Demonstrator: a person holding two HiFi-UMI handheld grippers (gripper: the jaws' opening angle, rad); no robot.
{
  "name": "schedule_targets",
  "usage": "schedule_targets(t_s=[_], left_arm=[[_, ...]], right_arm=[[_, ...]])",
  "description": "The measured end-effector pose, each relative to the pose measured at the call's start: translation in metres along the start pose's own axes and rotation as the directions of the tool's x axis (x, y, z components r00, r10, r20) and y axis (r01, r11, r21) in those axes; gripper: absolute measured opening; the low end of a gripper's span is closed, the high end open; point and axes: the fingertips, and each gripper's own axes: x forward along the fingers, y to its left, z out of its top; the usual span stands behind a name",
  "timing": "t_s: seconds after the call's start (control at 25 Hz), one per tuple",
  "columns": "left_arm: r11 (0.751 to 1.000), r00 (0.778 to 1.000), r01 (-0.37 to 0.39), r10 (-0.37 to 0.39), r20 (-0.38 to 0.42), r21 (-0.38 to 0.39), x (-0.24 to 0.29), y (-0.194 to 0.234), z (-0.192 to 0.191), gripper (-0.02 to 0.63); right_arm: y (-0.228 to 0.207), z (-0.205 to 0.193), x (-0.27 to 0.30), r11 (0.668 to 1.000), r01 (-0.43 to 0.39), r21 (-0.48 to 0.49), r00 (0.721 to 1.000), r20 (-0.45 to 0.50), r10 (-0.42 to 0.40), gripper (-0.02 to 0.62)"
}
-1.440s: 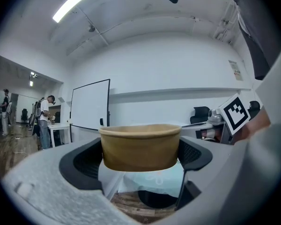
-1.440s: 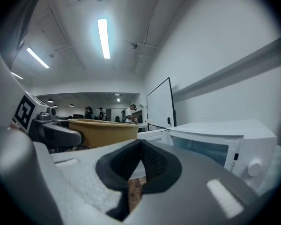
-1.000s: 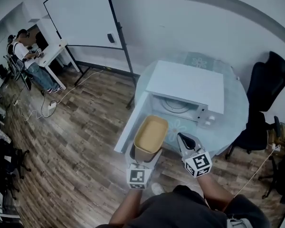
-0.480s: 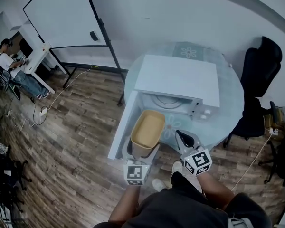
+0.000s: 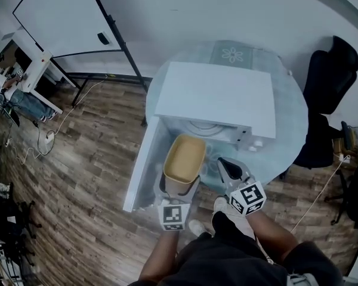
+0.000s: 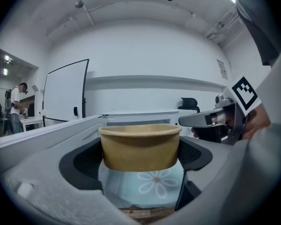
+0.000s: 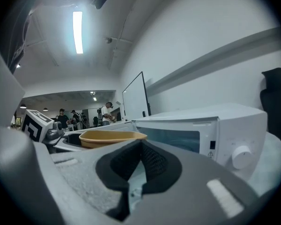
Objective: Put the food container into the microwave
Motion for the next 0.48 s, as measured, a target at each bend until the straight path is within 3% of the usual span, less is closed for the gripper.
schedule_targets(t_s=[0.48], left_arm=[[0.996, 0.996, -0.046, 0.051, -0.072, 0.072, 0.091, 0.01, -0.03, 0.508]], right_arm=[[-0.051, -0.03, 0.049, 0.997, -0.081, 0.008, 0.996, -0.038, 0.081, -0.003]])
